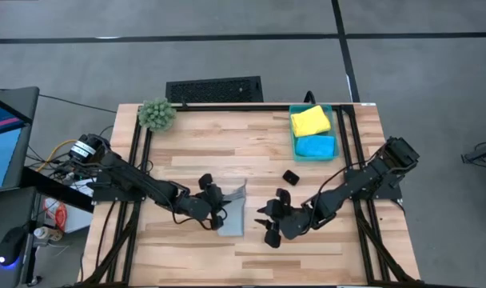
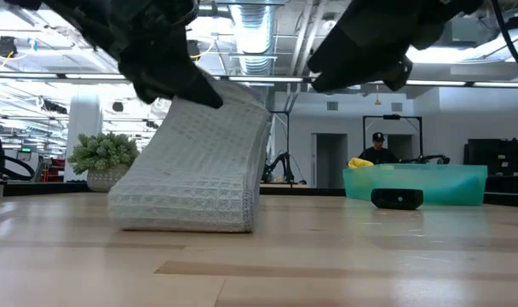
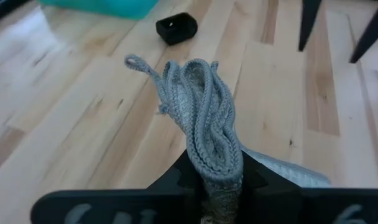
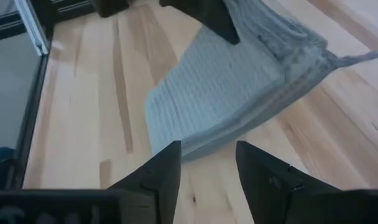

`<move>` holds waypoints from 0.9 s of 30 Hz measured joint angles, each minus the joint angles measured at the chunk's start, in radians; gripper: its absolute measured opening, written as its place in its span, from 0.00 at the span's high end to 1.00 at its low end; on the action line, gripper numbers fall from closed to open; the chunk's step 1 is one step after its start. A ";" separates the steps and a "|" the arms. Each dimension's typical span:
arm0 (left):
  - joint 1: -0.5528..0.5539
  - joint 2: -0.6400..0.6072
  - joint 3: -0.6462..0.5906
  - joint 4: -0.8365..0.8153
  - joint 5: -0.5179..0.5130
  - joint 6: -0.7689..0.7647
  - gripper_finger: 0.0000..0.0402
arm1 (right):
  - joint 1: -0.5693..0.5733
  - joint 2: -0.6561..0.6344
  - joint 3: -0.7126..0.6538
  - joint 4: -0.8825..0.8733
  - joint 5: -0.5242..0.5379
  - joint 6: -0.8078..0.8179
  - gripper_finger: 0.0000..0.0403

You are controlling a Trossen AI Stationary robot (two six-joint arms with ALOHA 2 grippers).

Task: Fold microfiber towels
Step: Stack the folded gray microfiber on top of the blue microfiber cloth in the bin

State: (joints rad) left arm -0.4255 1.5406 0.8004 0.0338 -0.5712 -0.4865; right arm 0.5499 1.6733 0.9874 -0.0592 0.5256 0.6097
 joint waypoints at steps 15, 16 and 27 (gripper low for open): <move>-0.041 0.000 0.062 -0.029 0.006 0.113 0.94 | -0.028 0.033 -0.038 0.064 0.166 -0.036 0.30; -0.043 -0.001 0.062 -0.030 0.003 0.116 0.94 | -0.026 0.045 -0.064 0.115 0.179 -0.049 0.29; -0.054 -0.001 0.062 -0.045 -0.020 0.144 0.93 | -0.034 0.231 -0.269 0.820 0.166 -0.245 0.24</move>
State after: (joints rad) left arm -0.4797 1.5398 0.8623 -0.0112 -0.5911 -0.3428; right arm 0.5154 1.9040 0.7189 0.7604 0.6920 0.3649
